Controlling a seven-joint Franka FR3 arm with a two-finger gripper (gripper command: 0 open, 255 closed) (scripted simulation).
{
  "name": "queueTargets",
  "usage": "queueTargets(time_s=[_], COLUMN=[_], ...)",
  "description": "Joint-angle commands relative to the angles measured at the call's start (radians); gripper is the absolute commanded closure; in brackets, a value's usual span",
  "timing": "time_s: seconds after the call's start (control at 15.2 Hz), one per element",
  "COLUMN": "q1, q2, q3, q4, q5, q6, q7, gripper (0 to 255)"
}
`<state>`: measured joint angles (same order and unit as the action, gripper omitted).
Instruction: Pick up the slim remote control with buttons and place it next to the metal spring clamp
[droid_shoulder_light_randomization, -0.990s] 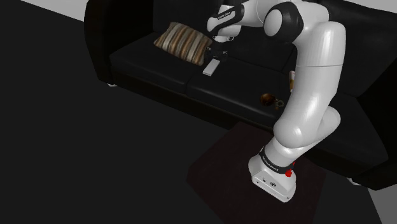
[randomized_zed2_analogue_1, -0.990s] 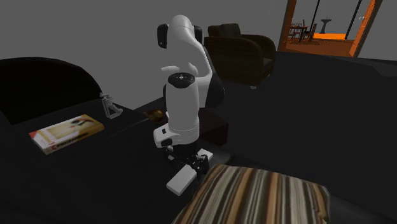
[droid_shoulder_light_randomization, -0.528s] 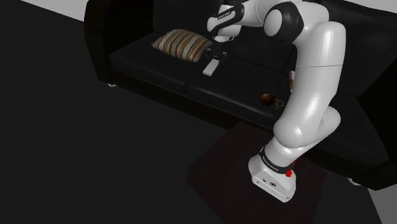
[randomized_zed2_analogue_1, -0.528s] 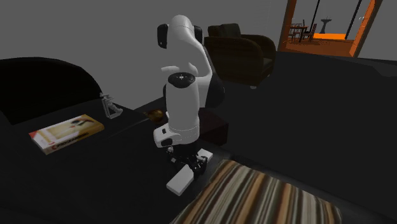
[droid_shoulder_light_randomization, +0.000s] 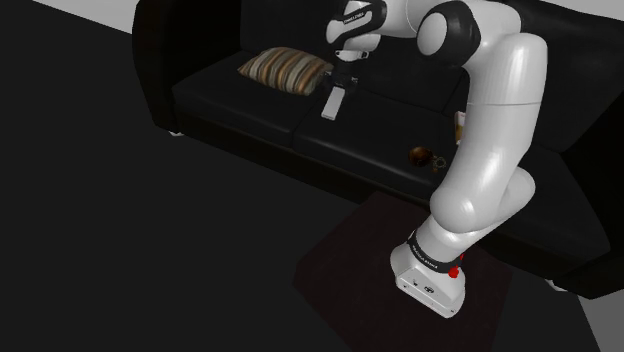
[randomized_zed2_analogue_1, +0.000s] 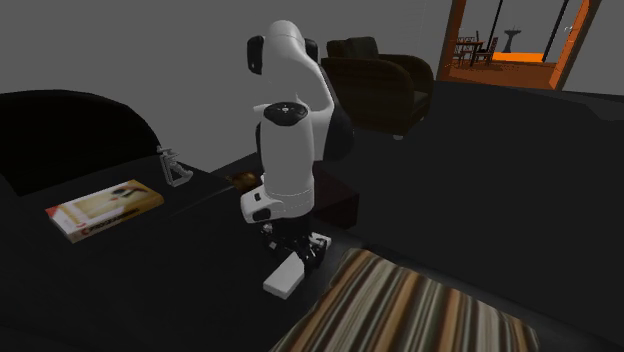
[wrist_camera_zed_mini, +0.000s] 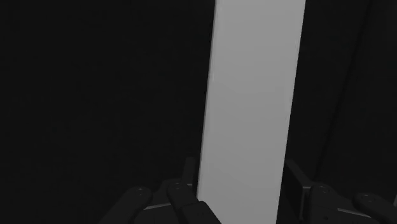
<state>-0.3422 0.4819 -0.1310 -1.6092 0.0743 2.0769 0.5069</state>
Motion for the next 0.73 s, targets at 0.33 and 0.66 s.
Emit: queueTargets(time_s=[0.33, 0.66], q1=[0.000, 0.001], q2=[-0.036, -0.054], q3=[-0.003, -0.005], q4=[0.042, 0.083], q5=[-0.006, -0.009], q6=[-0.077, -0.136], q7=[0.003, 0.006], gripper=[255, 255])
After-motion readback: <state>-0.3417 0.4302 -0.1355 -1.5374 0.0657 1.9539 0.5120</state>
